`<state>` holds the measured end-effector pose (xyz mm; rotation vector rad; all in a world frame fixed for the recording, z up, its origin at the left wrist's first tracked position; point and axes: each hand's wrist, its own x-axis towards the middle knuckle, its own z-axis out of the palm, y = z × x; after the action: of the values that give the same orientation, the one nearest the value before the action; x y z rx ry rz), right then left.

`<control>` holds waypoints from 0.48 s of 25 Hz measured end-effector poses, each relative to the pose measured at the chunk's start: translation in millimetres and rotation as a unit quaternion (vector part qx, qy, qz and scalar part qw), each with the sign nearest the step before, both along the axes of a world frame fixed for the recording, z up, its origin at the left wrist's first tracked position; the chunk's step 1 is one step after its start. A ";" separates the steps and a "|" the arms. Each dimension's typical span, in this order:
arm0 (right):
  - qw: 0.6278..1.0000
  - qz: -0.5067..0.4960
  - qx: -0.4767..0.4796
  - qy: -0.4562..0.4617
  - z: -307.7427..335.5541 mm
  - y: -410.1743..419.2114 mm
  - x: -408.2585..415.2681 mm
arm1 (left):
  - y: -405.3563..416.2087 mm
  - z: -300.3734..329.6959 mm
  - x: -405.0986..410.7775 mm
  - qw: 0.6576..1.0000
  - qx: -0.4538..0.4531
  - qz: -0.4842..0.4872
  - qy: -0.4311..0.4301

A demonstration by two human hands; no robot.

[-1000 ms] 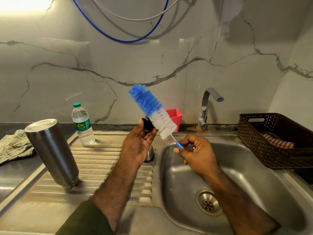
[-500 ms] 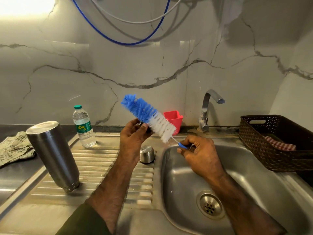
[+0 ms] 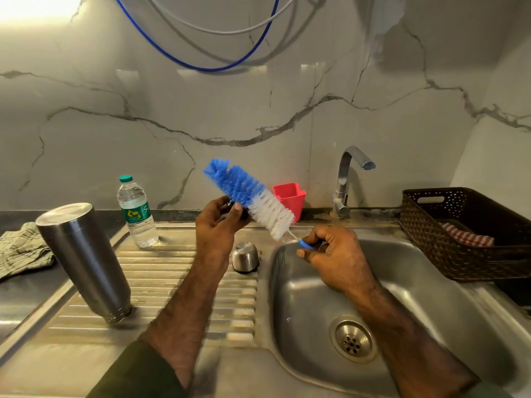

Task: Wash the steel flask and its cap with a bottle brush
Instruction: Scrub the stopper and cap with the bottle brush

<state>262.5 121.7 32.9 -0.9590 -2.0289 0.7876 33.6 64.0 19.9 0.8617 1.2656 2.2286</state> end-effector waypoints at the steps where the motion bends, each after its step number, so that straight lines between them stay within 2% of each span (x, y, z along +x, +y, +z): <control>1: 1.000 -0.003 -0.003 -0.007 -0.7 -0.9 -0.9 | -0.9 -0.3 0.9 1.000 -0.005 -0.014 -0.007; 2: 1.000 -0.010 0.000 -0.004 -1.3 -0.5 -2.2 | -1.7 -0.1 5.3 0.999 -0.022 -0.027 0.024; 5: 0.999 -0.034 0.025 0.031 0.6 0.5 -4.9 | 1.1 -6.2 19.5 0.978 -0.078 -0.031 0.193; 6: 0.998 -0.037 0.030 0.030 1.1 0.6 -5.5 | 2.2 -6.3 18.7 0.974 -0.083 -0.014 0.208; 10: 1.000 -0.016 -0.009 -0.018 2.2 -1.0 -3.0 | 0.4 -1.3 -3.4 0.987 -0.048 0.051 0.143; 12: 1.000 -0.015 -0.021 -0.014 2.3 -1.6 -4.2 | -1.8 -1.2 -1.1 0.981 -0.064 0.049 0.178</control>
<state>258.4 120.1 35.1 -1.0263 -2.0248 0.8074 32.5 62.2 18.7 1.2102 1.6255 2.0995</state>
